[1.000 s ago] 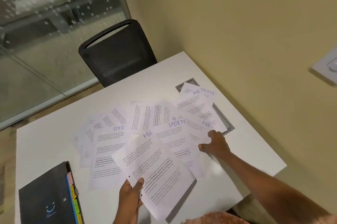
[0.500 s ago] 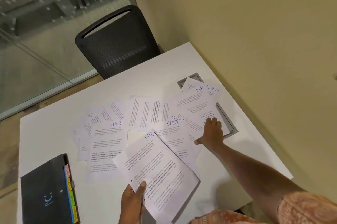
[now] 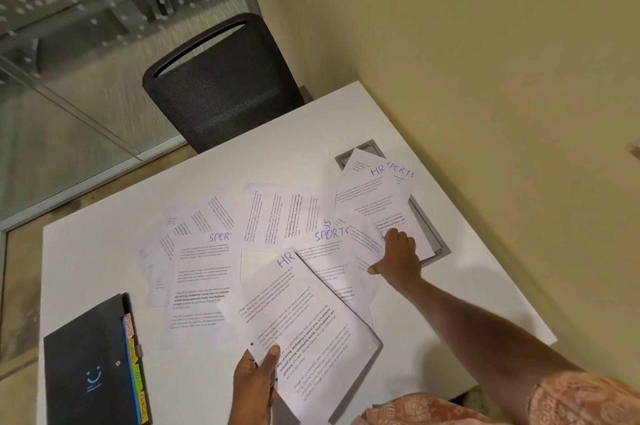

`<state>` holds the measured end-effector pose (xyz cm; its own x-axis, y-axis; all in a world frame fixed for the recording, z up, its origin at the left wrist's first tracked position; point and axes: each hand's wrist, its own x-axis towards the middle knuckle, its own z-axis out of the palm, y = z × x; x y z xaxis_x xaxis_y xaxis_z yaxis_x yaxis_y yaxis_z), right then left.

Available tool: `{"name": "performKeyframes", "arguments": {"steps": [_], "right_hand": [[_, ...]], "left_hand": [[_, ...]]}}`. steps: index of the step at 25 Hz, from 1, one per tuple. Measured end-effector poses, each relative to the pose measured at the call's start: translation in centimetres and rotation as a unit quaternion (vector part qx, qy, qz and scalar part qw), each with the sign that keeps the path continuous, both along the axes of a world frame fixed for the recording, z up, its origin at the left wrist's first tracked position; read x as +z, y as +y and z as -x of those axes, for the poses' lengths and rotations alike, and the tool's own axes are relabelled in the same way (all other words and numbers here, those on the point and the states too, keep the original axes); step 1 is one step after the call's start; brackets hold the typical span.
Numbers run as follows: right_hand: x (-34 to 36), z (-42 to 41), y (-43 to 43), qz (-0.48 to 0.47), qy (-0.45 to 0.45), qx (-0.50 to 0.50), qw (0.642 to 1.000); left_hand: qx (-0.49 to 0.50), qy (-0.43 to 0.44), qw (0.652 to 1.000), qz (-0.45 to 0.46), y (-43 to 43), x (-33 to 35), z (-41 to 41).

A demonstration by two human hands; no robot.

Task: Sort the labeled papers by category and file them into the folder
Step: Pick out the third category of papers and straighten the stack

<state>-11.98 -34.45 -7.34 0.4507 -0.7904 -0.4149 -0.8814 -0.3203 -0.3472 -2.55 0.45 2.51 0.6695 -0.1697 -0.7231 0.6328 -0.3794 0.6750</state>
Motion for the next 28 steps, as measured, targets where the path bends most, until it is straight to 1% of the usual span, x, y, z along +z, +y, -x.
{"name": "performKeyframes", "arguments": {"steps": [1,4,6,8,11,12,16,20,23,28], "right_hand": [[-0.2,0.3,0.1,-0.009,-0.016,-0.017,1.0],[-0.4,1.3,0.4,-0.045,-0.078,-0.052,0.995],[-0.1,1.9,0.5,-0.1,-0.133,-0.092,0.982],[0.5,2.2,0.2,-0.121,-0.168,-0.121,0.971],[2.6,2.7,-1.2,-0.158,-0.257,-0.175,0.937],[3.6,2.8,-1.9,-0.161,-0.283,-0.193,0.926],[8.4,3.5,-5.0,-0.133,-0.343,-0.227,0.901],[12.5,4.2,-7.4,-0.094,-0.393,-0.225,0.887],[14.9,4.2,-8.6,-0.071,-0.424,-0.225,0.875],[19.2,2.4,-8.5,-0.089,-0.488,-0.201,0.845]], "left_hand": [[0.001,-0.006,1.0,-0.018,0.2,-0.2,-0.2],[0.024,-0.007,1.0,0.008,1.0,-0.3,-0.1],[0.029,-0.006,0.999,0.014,1.7,-0.8,-0.5],[0.039,0.003,0.999,0.026,1.6,-0.6,-0.7],[0.043,0.0,0.999,0.03,1.5,0.1,-1.3],[0.049,0.0,0.998,0.032,1.4,0.4,-1.5],[0.041,0.001,0.998,0.039,1.2,1.2,-2.3],[0.021,-0.003,0.998,0.065,0.7,2.6,-3.2],[-0.011,-0.003,0.995,0.101,0.2,3.6,-3.6],[-0.067,-0.01,0.989,0.132,-1.0,5.4,-4.5]]}}
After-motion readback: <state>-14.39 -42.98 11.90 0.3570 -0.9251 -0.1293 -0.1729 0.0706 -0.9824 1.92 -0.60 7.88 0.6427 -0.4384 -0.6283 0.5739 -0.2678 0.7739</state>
